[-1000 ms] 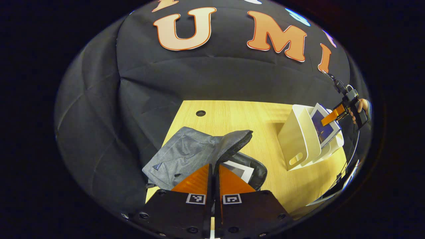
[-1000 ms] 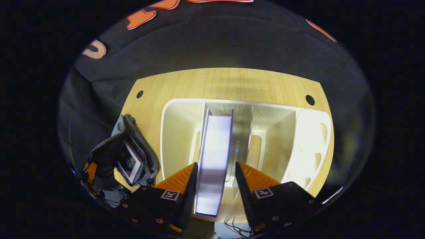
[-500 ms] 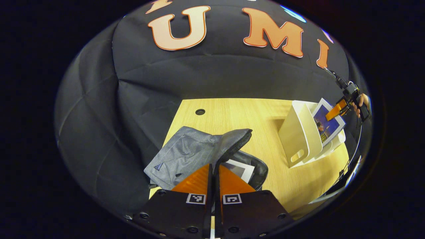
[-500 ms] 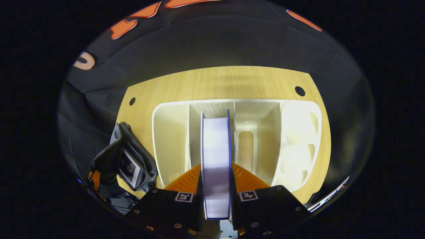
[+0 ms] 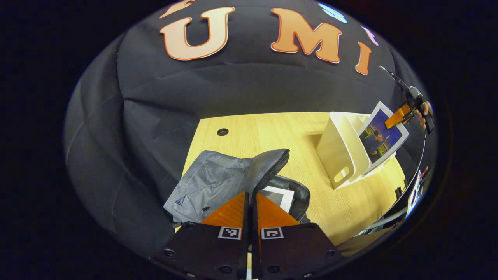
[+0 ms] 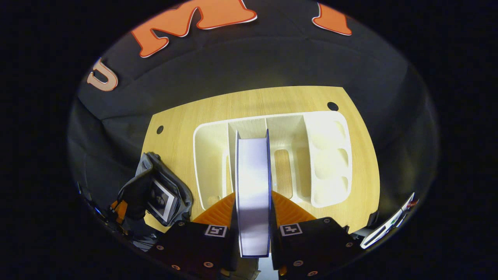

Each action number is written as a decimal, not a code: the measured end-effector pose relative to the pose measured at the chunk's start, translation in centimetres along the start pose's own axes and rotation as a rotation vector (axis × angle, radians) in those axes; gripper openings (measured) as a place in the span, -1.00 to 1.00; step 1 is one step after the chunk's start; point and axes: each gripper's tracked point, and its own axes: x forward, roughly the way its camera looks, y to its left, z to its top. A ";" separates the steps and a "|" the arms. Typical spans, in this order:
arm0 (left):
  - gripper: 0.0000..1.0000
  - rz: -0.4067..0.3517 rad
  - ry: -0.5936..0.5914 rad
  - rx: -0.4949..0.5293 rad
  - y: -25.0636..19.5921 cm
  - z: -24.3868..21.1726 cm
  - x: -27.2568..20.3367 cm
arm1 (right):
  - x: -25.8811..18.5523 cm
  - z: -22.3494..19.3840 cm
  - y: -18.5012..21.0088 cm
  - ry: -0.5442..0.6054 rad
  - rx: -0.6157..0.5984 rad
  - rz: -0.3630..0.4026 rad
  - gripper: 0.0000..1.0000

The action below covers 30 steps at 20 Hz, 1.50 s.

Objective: Open the schoolbag, grab two books from the bookshelf and put them into the schoolbag.

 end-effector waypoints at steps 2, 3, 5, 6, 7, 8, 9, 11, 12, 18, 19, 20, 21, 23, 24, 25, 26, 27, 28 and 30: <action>-0.91 -0.032 -0.004 0.017 0.1 0.1 0.1 | -1.1 -1.4 0.2 -0.007 0.033 -0.010 -0.30; -0.91 -0.051 -0.006 0.026 0.0 0.0 0.1 | -1.4 -2.2 0.3 -0.010 0.052 -0.017 -0.31; -0.92 -0.087 -0.006 0.044 0.0 -0.2 0.1 | -2.1 -4.0 0.5 -0.007 0.081 -0.029 -0.30; -0.91 -0.100 -0.007 0.055 0.1 -0.2 0.1 | -2.5 -5.0 0.8 -0.003 0.095 -0.033 -0.30; -0.91 -0.119 -0.008 0.065 0.2 -0.3 0.0 | -2.8 -5.9 1.0 -0.001 0.115 -0.036 -0.30; -0.92 -0.132 -0.010 0.072 0.2 -0.2 0.0 | -3.0 -6.9 1.3 0.003 0.131 -0.037 -0.30; -0.92 -0.150 -0.008 0.081 0.2 -0.3 0.0 | -3.3 -8.0 1.4 0.006 0.153 -0.040 -0.30; -0.92 -0.174 -0.010 0.098 0.5 -0.4 0.0 | -3.7 -9.8 1.9 0.013 0.193 -0.042 -0.30; -0.91 -0.180 -0.015 0.105 0.8 -0.3 0.0 | -3.9 -10.8 2.2 0.016 0.209 -0.042 -0.30; -0.92 -0.247 -0.029 0.149 1.8 -0.2 -0.2 | -5.3 -14.8 4.7 -0.013 0.302 -0.038 -0.30; -0.90 -0.260 -0.030 0.159 2.0 -0.2 -0.4 | -5.6 -15.3 5.7 -0.022 0.326 -0.020 -0.30; -0.91 -0.269 -0.033 0.170 2.2 -0.1 -0.5 | -5.8 -15.7 6.6 -0.031 0.351 0.004 -0.30; -0.91 -0.280 -0.035 0.180 2.3 0.0 -0.5 | -6.1 -16.0 7.7 -0.042 0.372 0.035 -0.31; -0.91 -0.296 -0.040 0.197 2.6 0.0 -0.8 | -6.6 -16.5 10.1 -0.064 0.407 0.098 -0.30; -0.92 -0.301 -0.044 0.202 2.8 0.1 -0.9 | -6.7 -16.9 11.3 -0.076 0.414 0.127 -0.31; -0.91 -0.306 -0.044 0.209 3.0 0.3 -1.0 | -6.8 -17.1 12.4 -0.084 0.415 0.152 -0.31; -0.92 -0.306 -0.053 0.214 3.2 0.6 -0.9 | -6.9 -17.3 13.4 -0.091 0.414 0.174 -0.30; -0.91 -0.305 -0.056 0.217 3.5 0.7 -1.0 | -6.8 -17.3 14.3 -0.100 0.411 0.196 -0.30; -0.92 -0.307 -0.062 0.216 3.5 1.1 -1.2 | -6.8 -17.2 15.2 -0.111 0.410 0.217 -0.30; -0.92 -0.306 -0.070 0.210 3.8 1.6 -1.5 | -6.7 -16.7 17.0 -0.129 0.415 0.260 -0.31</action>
